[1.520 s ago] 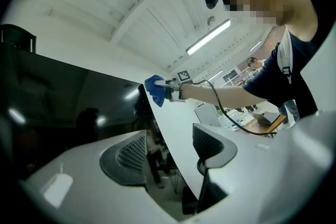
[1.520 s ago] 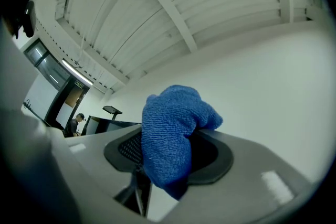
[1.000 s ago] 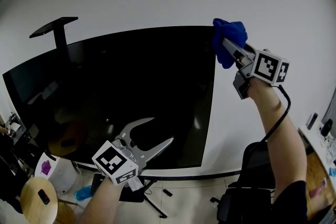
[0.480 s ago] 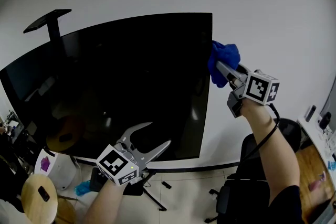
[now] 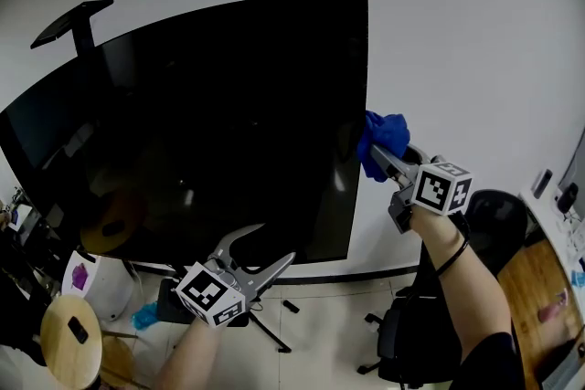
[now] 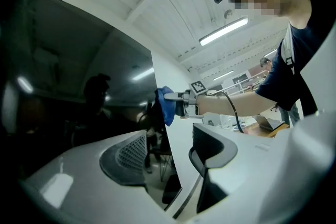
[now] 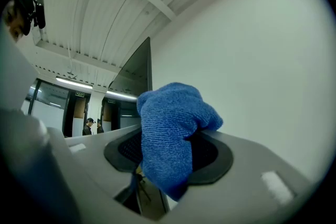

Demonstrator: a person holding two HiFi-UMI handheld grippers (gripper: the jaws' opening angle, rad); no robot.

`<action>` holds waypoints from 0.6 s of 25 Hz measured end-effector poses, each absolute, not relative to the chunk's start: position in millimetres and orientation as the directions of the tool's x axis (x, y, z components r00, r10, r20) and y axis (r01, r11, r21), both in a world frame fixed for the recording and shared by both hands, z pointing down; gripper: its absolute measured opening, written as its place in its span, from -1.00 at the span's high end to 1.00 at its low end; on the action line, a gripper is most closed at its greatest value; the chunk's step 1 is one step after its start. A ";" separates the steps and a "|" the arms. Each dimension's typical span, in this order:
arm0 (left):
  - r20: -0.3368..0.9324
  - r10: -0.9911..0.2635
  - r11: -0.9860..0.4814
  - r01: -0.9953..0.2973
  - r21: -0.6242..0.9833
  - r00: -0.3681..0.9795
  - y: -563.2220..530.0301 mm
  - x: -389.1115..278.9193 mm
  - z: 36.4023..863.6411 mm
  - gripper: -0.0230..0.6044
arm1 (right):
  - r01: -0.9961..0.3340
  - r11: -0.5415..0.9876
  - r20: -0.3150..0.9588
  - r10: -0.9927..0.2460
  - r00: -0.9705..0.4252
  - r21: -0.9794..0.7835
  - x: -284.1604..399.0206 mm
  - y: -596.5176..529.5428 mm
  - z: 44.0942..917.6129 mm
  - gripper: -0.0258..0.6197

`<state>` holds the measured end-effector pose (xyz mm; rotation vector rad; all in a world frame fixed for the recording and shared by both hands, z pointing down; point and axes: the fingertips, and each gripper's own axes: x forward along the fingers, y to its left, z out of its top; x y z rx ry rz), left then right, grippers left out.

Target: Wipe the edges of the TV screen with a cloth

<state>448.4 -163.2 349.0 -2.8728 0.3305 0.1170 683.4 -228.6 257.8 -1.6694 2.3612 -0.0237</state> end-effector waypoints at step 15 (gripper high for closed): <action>0.002 -0.252 -0.965 -0.251 -0.081 0.968 -186.4 450.6 467.7 0.09 | -0.896 0.314 -0.061 -0.949 -0.310 -0.314 691.2 -238.2 417.1 0.23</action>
